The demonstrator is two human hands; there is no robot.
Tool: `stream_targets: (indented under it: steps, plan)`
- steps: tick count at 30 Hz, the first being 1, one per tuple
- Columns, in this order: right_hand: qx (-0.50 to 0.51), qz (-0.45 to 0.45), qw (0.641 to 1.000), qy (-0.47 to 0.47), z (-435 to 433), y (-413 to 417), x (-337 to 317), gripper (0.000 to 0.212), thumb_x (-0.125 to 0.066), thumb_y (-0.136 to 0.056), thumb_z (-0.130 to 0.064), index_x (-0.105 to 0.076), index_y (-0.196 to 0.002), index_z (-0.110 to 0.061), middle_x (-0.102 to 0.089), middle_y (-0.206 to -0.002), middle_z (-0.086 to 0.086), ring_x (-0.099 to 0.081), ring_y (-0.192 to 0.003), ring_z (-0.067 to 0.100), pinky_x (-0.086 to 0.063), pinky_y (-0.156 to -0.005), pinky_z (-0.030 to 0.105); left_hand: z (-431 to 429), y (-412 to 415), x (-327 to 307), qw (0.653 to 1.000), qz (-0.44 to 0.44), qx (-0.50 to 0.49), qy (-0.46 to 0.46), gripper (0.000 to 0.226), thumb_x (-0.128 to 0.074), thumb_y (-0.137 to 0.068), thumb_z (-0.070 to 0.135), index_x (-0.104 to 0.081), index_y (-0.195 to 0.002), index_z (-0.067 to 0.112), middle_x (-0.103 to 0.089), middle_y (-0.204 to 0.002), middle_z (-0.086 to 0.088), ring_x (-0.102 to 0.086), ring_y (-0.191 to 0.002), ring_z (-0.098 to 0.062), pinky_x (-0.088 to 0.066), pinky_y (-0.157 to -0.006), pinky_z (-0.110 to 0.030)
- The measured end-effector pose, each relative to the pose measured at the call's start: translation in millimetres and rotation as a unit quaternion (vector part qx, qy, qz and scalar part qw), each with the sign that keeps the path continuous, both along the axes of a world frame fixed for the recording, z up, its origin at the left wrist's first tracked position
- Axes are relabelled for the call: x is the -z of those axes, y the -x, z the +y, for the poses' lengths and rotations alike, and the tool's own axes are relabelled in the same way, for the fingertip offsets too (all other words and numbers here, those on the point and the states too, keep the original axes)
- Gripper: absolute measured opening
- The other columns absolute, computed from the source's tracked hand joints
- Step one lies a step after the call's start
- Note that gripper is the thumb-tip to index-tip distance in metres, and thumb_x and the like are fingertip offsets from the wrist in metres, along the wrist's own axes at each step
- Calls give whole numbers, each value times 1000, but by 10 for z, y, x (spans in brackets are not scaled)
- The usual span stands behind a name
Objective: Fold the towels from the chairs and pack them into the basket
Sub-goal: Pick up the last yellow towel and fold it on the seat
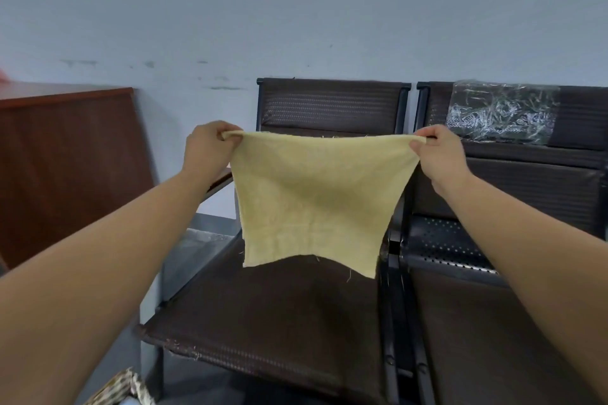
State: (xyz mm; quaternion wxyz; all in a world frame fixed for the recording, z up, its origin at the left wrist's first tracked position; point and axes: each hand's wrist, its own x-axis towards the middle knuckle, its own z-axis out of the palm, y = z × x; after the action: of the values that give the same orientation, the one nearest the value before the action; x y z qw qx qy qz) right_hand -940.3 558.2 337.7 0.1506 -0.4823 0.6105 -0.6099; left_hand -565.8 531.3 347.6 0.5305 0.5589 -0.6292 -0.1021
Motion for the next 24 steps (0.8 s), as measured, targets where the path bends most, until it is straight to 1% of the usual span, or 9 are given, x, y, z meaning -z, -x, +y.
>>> stream_targets:
  steps: [4,7,11,13,15,17,20,22,24]
  plan:
    - [-36,-27,998,-41,198,25,326,14,-65,-94,-7,-65,-90,-20,-71,-102,7,-67,-97,21,-57,-90,39,127,-158,345,996,42,43,-72,10,-70,-85,19,-74,-93,23,-66,-83,-1,-63,-81,-21,-51,-69,-21]
    - [-49,-36,994,-93,493,15,760,12,-66,-94,-7,-69,-89,-18,-72,-94,5,-67,-91,20,-57,-86,36,371,-253,782,989,-72,36,-121,10,-69,-89,17,-75,-98,18,-65,-83,1,-60,-79,-18,-43,-67,-27]
    - [-55,-5,980,-193,940,-61,1503,4,-69,-91,-5,-71,-91,-8,-67,-82,4,-59,-81,18,-47,-68,26,742,-350,1492,958,-200,37,-202,15,-64,-94,11,-75,-104,13,-70,-100,-5,-60,-93,-20,-42,-81,-29]
    - [-80,19,961,-265,1085,-78,1744,6,-67,-92,-5,-69,-87,-8,-65,-80,4,-56,-79,18,-43,-64,25,865,-415,1721,939,-254,50,-225,15,-66,-93,13,-76,-105,13,-64,-106,-4,-55,-99,-17,-43,-92,-31]
    - [-125,27,937,-325,1164,-90,1821,9,-65,-92,-1,-67,-84,-5,-66,-82,9,-58,-78,19,-47,-64,26,939,-477,1795,922,-278,93,-252,16,-65,-94,15,-74,-107,14,-56,-115,2,-52,-111,-16,-40,-104,-33]
    - [-175,7,913,-368,1233,-114,1806,12,-62,-92,4,-64,-82,-3,-64,-80,12,-60,-73,20,-52,-60,26,1035,-530,1768,907,-260,133,-305,14,-61,-96,16,-70,-102,23,-60,-113,7,-56,-108,-14,-43,-98,-33]
    - [-235,19,863,-448,1335,-103,1798,11,-59,-91,5,-64,-86,-3,-64,-80,12,-63,-73,23,-57,-59,32,1147,-597,1799,849,-301,195,-388,18,-59,-96,17,-65,-86,31,-67,-95,5,-61,-94,-16,-47,-87,-35]
    - [-259,40,822,-506,1386,-63,1857,10,-59,-91,4,-65,-88,-4,-66,-79,12,-65,-71,24,-61,-67,38,1237,-626,1875,806,-308,229,-451,15,-59,-97,17,-69,-90,26,-68,-93,4,-62,-90,-14,-49,-83,-30]
    - [-255,55,807,-529,1384,-40,1914,7,-62,-91,1,-67,-91,-4,-68,-79,12,-67,-72,23,-62,-73,41,1246,-649,1933,800,-298,231,-468,12,-59,-98,18,-70,-96,22,-68,-96,4,-63,-90,-11,-51,-82,-27]
